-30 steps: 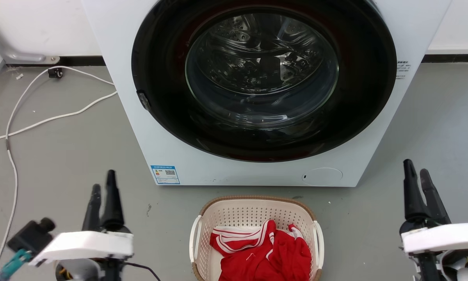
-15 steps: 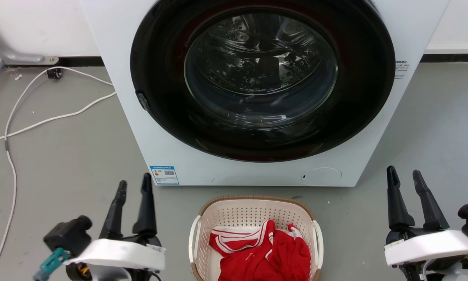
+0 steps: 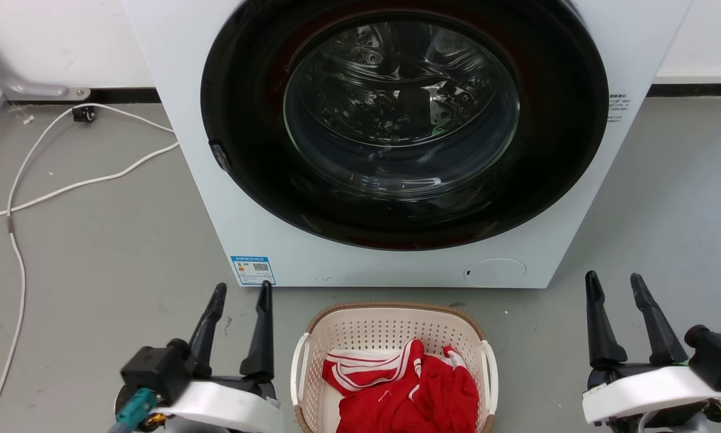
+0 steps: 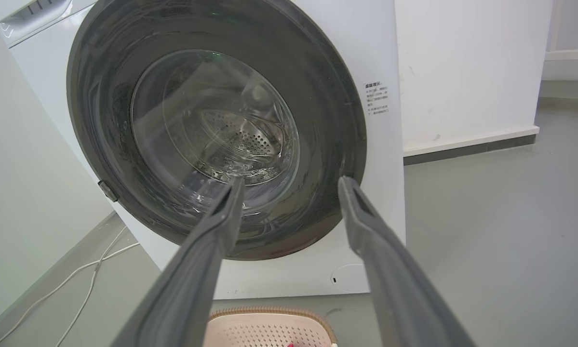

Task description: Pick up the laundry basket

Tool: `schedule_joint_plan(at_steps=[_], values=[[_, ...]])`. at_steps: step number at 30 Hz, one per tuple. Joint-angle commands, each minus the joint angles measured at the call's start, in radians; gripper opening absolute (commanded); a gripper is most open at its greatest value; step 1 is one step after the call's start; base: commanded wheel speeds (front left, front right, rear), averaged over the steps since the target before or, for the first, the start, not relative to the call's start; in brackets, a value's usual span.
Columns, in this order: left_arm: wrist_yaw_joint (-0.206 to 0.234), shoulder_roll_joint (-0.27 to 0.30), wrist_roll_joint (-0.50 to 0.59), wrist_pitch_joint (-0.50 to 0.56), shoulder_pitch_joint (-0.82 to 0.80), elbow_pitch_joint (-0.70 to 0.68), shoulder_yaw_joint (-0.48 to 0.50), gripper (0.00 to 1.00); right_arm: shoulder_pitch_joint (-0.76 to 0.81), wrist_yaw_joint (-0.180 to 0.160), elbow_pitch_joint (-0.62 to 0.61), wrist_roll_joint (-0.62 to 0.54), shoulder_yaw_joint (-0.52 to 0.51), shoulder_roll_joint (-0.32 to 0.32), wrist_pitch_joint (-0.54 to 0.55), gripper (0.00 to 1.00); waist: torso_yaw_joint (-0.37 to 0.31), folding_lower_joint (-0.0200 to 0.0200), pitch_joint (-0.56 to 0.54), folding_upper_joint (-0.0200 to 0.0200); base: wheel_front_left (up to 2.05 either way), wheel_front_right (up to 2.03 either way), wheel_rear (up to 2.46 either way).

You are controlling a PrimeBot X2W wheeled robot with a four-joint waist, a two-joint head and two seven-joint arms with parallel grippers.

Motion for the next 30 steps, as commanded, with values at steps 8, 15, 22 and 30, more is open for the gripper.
schedule_joint_plan(at_steps=[8,15,22,30], values=[[0.051,0.047,0.119,-0.027,-0.002,0.002,-0.083,1.0,0.008,0.0,0.007,-0.107,0.013,-0.003,-0.027,1.0,-0.005,0.0,0.0,-0.0001,0.0,0.0,0.0],[0.058,0.055,0.148,-0.043,0.002,0.005,-0.11,1.0,0.013,0.0,-0.003,-0.165,0.023,-0.003,-0.042,1.0,-0.007,0.0,0.002,-0.0001,0.0,0.0,0.0],[0.027,0.014,0.092,-0.057,0.027,-0.006,-0.053,1.0,0.019,0.0,0.003,-0.113,0.017,-0.002,-0.057,1.0,-0.009,0.0,0.003,-0.0001,0.0,0.0,0.0],[-0.034,-0.008,0.155,-0.073,0.045,0.031,-0.022,1.0,0.025,0.0,0.04,-0.116,0.017,-0.002,-0.072,1.0,-0.011,0.0,0.004,-0.0001,0.0,0.0,0.0]])
